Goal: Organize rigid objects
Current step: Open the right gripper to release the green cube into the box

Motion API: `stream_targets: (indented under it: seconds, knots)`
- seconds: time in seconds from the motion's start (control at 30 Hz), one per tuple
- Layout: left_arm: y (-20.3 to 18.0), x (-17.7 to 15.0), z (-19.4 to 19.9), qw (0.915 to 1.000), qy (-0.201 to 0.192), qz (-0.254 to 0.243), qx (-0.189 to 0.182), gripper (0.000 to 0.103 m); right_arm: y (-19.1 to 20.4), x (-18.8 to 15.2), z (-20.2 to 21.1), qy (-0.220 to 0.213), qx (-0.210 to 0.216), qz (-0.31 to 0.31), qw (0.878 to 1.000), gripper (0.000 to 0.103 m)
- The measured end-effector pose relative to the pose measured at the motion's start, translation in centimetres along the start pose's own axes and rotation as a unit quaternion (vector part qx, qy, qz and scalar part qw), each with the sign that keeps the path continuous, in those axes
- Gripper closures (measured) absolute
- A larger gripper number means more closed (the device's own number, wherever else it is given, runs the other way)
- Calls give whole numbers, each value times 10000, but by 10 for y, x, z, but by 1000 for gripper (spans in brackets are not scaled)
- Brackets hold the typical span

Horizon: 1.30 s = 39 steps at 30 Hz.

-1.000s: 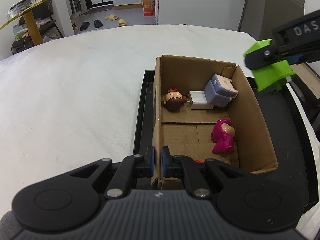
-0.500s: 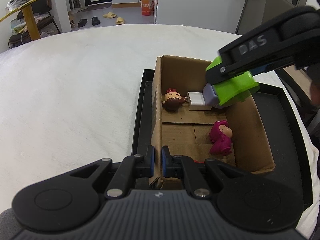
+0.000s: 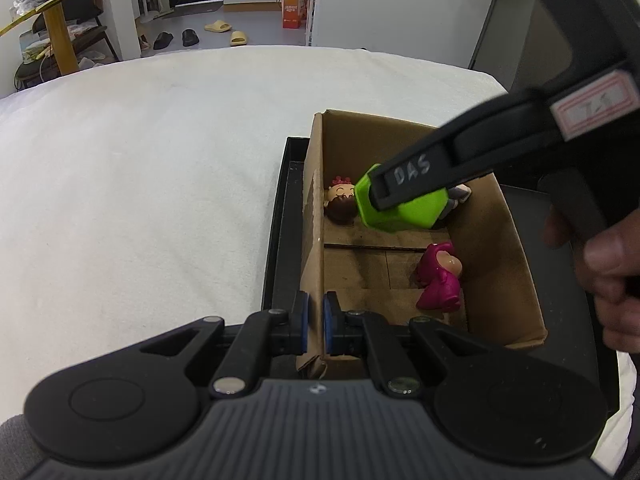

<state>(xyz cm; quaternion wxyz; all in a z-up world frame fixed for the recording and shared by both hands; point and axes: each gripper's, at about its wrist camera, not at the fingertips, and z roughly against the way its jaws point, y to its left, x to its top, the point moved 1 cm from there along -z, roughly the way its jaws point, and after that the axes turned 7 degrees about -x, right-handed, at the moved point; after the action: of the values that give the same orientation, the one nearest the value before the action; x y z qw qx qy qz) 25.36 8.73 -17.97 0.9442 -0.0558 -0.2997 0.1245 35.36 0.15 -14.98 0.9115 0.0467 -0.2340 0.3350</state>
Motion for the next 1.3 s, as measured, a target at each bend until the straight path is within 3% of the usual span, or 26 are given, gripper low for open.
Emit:
stream_targets:
  seconds: [0.23,0.63,0.93,1.17,1.3]
  knots:
    - [-1,0,-1,10000,1,-21,34,96,-1,-4,-8,235,-24,-24,9997,55]
    - [-5,0,0,9999,-8,-57,112,96,-28,-11,38,-237,5,-265,9994,55]
    - [-9,2,3,9998,8,-121,181,96,-45,-28,63,-341,100,-515,9980,53]
    - [-12,8,14,9995,-59,-87,300,95,-60,-43,74,-407,125,-813,9958,47]
    - [-16,10,24,9990,-173,-131,394,95,-68,-52,82,-479,160,-998,9937,38]
